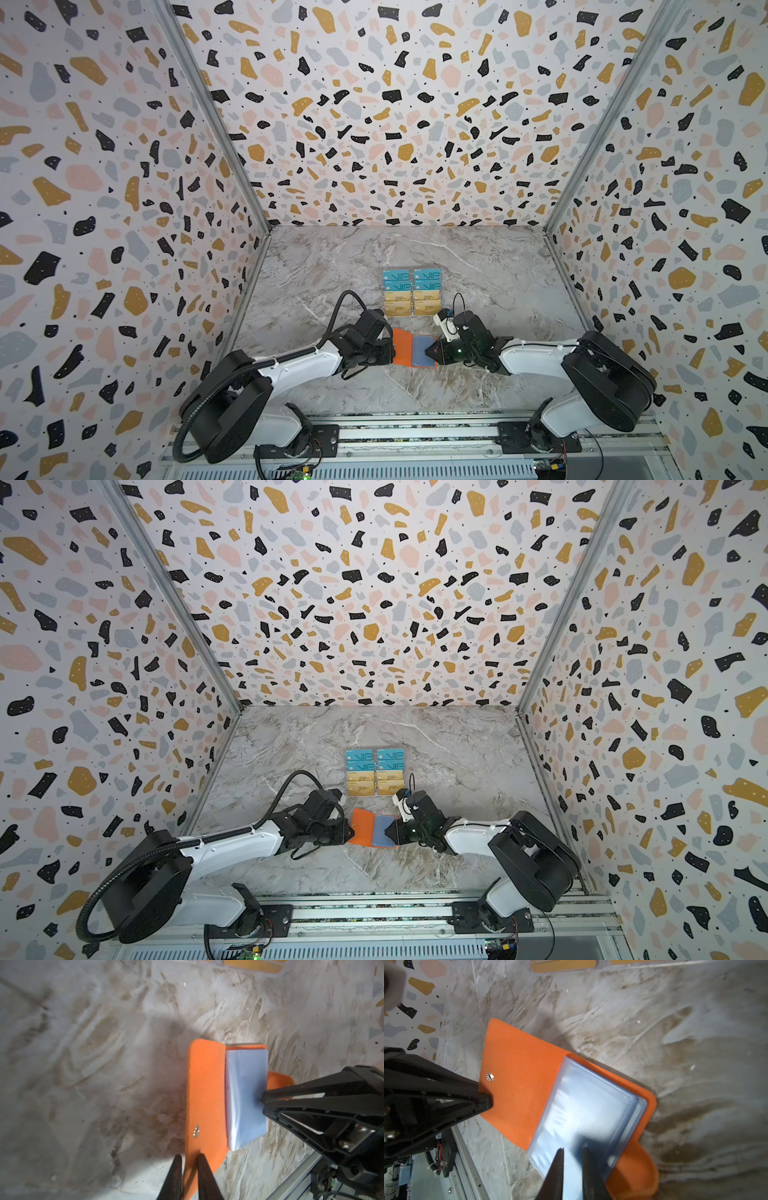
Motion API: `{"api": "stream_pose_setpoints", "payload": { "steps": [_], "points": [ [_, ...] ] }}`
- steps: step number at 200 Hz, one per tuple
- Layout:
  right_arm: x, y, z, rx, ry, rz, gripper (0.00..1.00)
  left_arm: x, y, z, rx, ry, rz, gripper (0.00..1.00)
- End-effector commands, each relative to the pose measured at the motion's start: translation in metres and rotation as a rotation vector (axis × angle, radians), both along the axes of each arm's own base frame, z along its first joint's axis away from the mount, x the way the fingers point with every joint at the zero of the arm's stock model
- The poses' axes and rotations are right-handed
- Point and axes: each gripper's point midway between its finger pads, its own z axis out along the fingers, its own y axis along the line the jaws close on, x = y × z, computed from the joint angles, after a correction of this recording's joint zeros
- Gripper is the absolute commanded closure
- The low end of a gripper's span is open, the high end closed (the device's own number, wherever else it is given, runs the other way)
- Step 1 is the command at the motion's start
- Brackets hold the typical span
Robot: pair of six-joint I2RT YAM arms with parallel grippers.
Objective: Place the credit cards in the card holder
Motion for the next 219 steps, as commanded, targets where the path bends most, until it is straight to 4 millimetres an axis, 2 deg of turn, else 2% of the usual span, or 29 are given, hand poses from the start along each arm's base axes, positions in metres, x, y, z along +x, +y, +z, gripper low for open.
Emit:
{"api": "stream_pose_setpoints", "payload": {
  "steps": [1, 14, 30, 62, 86, 119, 166, 182, 219],
  "points": [
    [0.000, 0.000, -0.001, -0.023, 0.000, 0.004, 0.81, 0.011, 0.012, 0.015, 0.016, -0.040, 0.102, 0.75],
    [0.000, 0.001, 0.000, -0.023, -0.004, 0.006, 0.81, 0.015, 0.008, 0.031, -0.012, -0.066, 0.102, 0.71],
    [0.001, 0.001, 0.001, -0.024, -0.005, 0.004, 0.81, 0.018, -0.007, 0.059, -0.114, -0.106, 0.077, 0.67],
    [0.000, 0.001, 0.000, -0.023, -0.007, 0.007, 0.81, 0.028, -0.023, 0.112, -0.235, -0.188, 0.055, 0.63],
    [0.000, 0.001, 0.002, -0.019, -0.012, 0.006, 0.81, 0.033, -0.037, 0.126, -0.265, -0.200, 0.015, 0.63],
    [0.001, 0.001, 0.005, -0.011, -0.018, 0.002, 0.81, 0.036, -0.063, 0.124, -0.279, -0.186, -0.034, 0.63],
    [0.001, 0.000, 0.007, -0.008, -0.026, -0.001, 0.81, 0.038, -0.090, 0.100, -0.225, -0.146, -0.099, 0.64],
    [0.002, 0.001, 0.008, -0.007, -0.031, 0.000, 0.81, 0.039, -0.090, 0.083, -0.170, -0.119, -0.119, 0.67],
    [0.005, 0.003, 0.011, -0.005, -0.042, -0.001, 0.81, 0.042, -0.066, 0.041, 0.042, -0.096, -0.133, 0.72]
  ]
}}
